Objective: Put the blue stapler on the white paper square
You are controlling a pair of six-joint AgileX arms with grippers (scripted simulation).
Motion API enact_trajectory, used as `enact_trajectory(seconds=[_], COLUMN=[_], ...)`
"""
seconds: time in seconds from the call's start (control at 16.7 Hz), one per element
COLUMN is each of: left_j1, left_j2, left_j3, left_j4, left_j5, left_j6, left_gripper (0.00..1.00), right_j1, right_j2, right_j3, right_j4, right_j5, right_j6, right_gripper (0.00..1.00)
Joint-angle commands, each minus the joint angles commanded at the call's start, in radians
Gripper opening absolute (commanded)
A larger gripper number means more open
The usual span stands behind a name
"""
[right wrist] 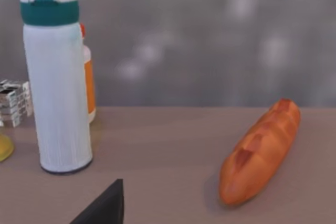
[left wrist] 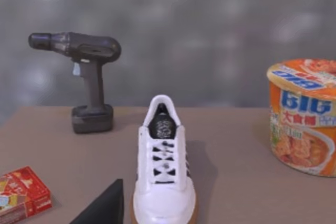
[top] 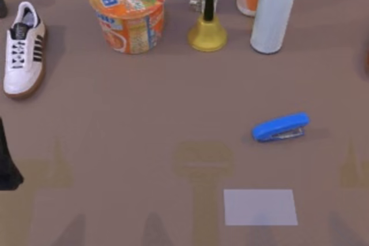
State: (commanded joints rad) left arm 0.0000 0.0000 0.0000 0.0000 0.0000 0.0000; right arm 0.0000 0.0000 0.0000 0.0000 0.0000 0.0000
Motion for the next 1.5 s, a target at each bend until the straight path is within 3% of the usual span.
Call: enact_trajectory(seconds=[0.24,0.48,1.5], left_j1=[0.0,0.0,0.0], left_j2=[0.0,0.0,0.0], left_j3=[0.0,0.0,0.0], left_j4=[0.0,0.0,0.0], left_j5=[0.0,0.0,0.0], left_j6=[0.0,0.0,0.0], left_gripper=[1.0,1.0,1.0], right_j1=[0.01,0.058,0.38], right_j2=[0.03,0.218,1.808], right_j3=[0.03,0.212,1.508], right_j4=[-0.022,-0.149,-1.083], right_j5=[-0.001,-0.003,0.01], right_j6=[-0.024,-0.161,-1.139], right_gripper=[1.0,1.0,1.0])
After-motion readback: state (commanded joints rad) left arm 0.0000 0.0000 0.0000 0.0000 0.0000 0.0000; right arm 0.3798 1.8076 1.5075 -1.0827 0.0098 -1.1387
